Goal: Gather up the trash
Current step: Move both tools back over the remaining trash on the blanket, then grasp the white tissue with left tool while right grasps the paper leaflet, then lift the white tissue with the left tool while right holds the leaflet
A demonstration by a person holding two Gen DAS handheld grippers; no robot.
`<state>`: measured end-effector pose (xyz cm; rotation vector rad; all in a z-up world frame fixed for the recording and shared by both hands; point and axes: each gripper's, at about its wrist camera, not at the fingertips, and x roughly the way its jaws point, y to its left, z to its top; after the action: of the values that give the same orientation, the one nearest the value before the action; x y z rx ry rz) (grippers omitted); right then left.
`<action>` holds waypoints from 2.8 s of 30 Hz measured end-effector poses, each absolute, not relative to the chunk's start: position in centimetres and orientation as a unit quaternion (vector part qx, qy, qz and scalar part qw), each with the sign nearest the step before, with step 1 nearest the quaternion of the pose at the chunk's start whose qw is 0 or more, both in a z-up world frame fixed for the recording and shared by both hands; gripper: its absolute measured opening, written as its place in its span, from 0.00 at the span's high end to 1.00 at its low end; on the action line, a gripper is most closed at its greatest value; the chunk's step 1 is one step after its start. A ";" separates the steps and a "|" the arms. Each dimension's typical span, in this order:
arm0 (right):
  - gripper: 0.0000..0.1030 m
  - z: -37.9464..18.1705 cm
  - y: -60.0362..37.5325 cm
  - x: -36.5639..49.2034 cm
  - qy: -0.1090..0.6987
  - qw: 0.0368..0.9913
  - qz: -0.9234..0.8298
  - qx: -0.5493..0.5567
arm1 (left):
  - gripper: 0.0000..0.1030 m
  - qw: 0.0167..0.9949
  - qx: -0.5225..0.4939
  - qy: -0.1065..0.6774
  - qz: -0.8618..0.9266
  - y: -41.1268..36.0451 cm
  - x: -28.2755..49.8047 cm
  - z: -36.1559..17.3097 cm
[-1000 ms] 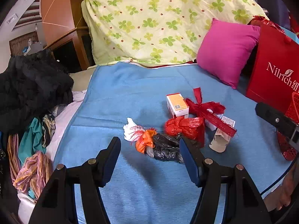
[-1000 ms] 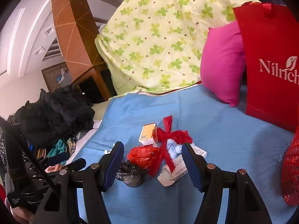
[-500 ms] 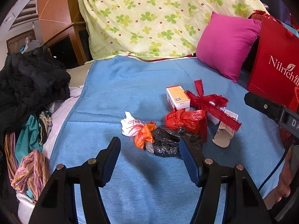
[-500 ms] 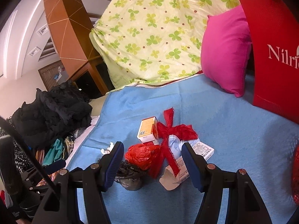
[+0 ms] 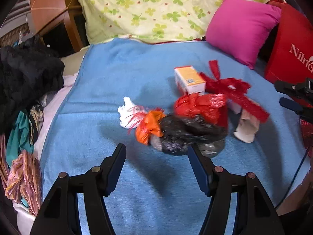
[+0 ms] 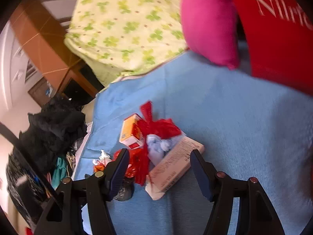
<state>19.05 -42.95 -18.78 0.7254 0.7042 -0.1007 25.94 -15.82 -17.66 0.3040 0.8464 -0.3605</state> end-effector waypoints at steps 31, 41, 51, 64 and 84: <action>0.43 -24.0 -42.2 24.4 0.439 0.802 -0.139 0.380 | 0.35 0.843 -0.106 0.510 -0.138 -9.4 38.5 -21.1; 0.33 -24.0 -39.8 26.8 0.465 0.824 -0.169 0.278 | 0.46 0.818 -0.142 0.544 -0.123 -11.8 41.9 -23.8; 0.50 -23.6 -40.5 25.4 0.460 0.834 -0.146 0.269 | 0.72 0.828 -0.118 0.527 -0.147 -12.6 41.0 -21.8; 0.58 -18.5 -43.0 19.0 0.386 0.868 -0.126 0.286 | 0.72 0.874 -0.118 0.416 -0.221 -10.6 35.0 -12.8; 0.58 -9.2 -45.9 8.0 0.210 0.928 -0.151 0.269 | 0.72 0.854 -0.046 0.320 -0.407 -22.2 24.4 -5.2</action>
<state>7.99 -45.94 -9.19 0.5514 0.4305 -0.3095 24.37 -22.19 -5.18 -0.0975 0.6734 -0.8571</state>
